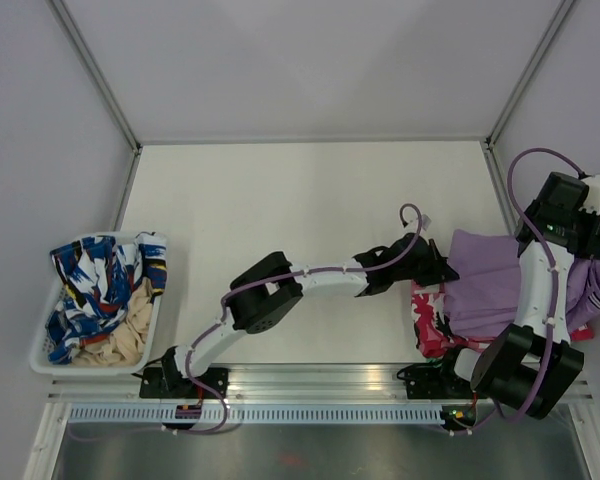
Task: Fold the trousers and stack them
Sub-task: Neatly place the folded trousers to the corner
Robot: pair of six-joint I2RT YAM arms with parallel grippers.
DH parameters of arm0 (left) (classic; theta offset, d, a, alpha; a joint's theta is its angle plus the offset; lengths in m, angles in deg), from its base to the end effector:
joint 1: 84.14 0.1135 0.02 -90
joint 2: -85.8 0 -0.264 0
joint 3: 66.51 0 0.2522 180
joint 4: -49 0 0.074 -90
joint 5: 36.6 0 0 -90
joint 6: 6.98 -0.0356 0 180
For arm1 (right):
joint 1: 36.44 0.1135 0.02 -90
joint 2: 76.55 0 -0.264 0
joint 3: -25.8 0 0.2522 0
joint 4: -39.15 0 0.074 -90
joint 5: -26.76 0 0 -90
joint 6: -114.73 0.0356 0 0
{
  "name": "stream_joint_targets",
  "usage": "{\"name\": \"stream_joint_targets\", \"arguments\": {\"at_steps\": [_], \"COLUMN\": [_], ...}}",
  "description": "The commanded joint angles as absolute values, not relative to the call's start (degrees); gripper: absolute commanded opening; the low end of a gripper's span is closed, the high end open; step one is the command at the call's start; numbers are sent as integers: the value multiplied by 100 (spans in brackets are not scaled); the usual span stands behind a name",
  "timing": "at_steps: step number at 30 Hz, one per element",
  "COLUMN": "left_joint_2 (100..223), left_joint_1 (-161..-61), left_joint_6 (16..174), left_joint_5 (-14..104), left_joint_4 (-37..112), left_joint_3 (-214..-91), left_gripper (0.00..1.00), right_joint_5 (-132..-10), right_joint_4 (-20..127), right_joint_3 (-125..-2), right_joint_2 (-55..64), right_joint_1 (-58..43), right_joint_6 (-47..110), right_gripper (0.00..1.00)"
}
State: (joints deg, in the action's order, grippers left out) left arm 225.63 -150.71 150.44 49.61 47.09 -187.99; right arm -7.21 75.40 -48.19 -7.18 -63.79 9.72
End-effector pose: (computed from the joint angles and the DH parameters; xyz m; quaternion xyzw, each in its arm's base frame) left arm 0.2220 -0.5183 0.1665 0.0128 0.8201 -0.5366 0.1983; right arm 0.2159 -0.1449 0.3316 0.3106 0.7417 -0.5379 0.2533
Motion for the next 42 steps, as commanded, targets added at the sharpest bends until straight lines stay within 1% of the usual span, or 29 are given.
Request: {"name": "stream_joint_targets", "arguments": {"at_steps": [1,3,6,11,14,16,20,23,34,42], "left_joint_2": [21098,20659,20333,20156,19945,19770,19480,19347,19356,19373], "left_joint_1": [-15103,-15077,-15077,-15077,-15068,-15068,-15059,-15059,-15112,-15147], "left_joint_6": [14402,14332,14270,14304,14384,14366,14340,14331,14489,14524], "left_joint_5": [5699,5744,5666,5700,5736,5814,5850,5964,5894,5911], "left_joint_4": [5358,5544,5703,5730,5520,5387,5097,5114,5290,5150], "left_joint_3": [-17697,-17336,-17159,-16992,-16711,-16465,-16254,-15990,-15638,-15515], "left_gripper": [2,2,2,2,2,2,2,2,2,2], "right_joint_5": [-708,-681,-699,-857,-997,-1006,-962,-1164,-1411,-1236], "right_joint_4": [7217,7164,7172,7374,7489,7489,7208,6901,6549,6224], "right_joint_3": [-4983,-5010,-5141,-5939,-6038,-5881,-5031,-4537,-4430,-3912], "right_joint_2": [-817,-790,-676,-580,-527,-535,-649,-860,-509,-518], "right_joint_1": [-6403,-6403,-6403,-6386,-6360,-6360,-6360,-6438,-6649,-6711], "right_joint_6": [1084,1040,1066,1216,1260,1251,988,873,803,566], "right_gripper": [0,0,0,0,0,0,0,0,0,0]}}
